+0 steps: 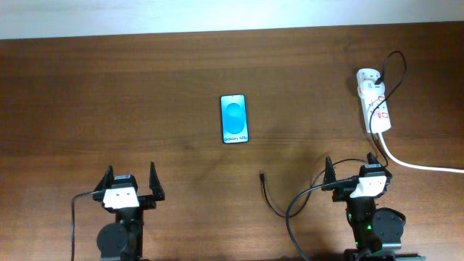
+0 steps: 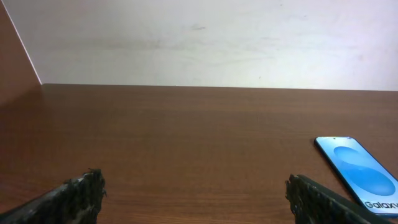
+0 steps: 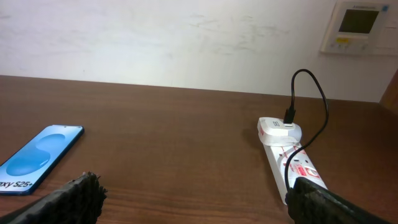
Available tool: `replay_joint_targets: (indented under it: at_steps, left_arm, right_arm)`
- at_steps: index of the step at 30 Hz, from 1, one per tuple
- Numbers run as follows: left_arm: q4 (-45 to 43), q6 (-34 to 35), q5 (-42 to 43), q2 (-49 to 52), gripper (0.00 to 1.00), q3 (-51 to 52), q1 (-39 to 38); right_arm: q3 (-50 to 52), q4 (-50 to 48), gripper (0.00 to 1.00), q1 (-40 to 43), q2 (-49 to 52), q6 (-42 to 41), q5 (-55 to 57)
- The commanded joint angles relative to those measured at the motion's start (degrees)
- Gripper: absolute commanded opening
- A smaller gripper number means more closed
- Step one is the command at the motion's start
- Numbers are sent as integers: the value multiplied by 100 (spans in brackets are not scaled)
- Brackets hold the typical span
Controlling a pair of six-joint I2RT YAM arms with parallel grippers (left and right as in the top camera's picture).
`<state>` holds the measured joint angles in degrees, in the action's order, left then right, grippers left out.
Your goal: Plug charger to phone and switch on socket
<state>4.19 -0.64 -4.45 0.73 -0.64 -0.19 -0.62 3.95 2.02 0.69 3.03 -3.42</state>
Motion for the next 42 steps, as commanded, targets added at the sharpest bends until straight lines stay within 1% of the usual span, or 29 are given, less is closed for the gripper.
replay_joint_targets:
  at_steps: [1,34,38,40,42]
  left_arm:
    - [42,-28,63,-17,99,9,35]
    - [31,-28,61,-17,99,9,35]
    - [-610,-26,131,-17,99,9,35]
    - [-1386,-26,540,-17,99,9,35]
    - [-1893,-26,732,-17,99,9,35]
  right_arm:
    - [31,42,98,-50,-48,-2,90]
    - [31,42,98,-50,-48,-2,90]
    - [31,42,98,-50,-48,-2,90]
    - [31,42,98,-50,-48,-2,90]
    - [31,39,98,-50,-48,-2,90]
